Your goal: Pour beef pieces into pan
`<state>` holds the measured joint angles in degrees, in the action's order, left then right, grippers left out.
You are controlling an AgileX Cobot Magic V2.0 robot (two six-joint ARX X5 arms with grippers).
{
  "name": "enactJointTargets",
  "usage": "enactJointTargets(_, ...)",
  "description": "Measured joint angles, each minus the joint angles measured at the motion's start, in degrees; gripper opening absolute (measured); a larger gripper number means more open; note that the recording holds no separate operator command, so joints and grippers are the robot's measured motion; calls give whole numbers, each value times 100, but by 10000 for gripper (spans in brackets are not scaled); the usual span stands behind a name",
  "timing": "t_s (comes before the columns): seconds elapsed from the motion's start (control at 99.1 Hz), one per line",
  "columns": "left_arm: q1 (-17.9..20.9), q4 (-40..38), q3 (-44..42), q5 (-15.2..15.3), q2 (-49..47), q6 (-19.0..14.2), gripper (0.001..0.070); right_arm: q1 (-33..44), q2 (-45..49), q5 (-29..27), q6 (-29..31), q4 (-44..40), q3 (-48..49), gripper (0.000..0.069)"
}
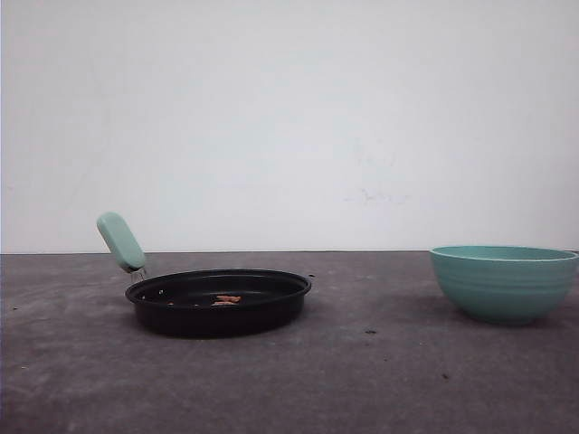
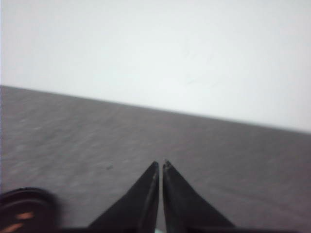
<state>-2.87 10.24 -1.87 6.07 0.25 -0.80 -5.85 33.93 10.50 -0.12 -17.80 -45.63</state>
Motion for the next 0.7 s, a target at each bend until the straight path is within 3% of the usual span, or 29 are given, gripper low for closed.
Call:
enactJointTargets(0.151,0,0,0,0,0,-2,24,400,-675,-59,-247,564,1023,10)
enactJointTargets(0.404,0,0,0,0,0,0,24,584,-2238,-468,-136,1244,3121,10)
enactJointTargets(0.696,0,0,0,0,0,-2,24,597,-3283,-603,79,1279,4142,10)
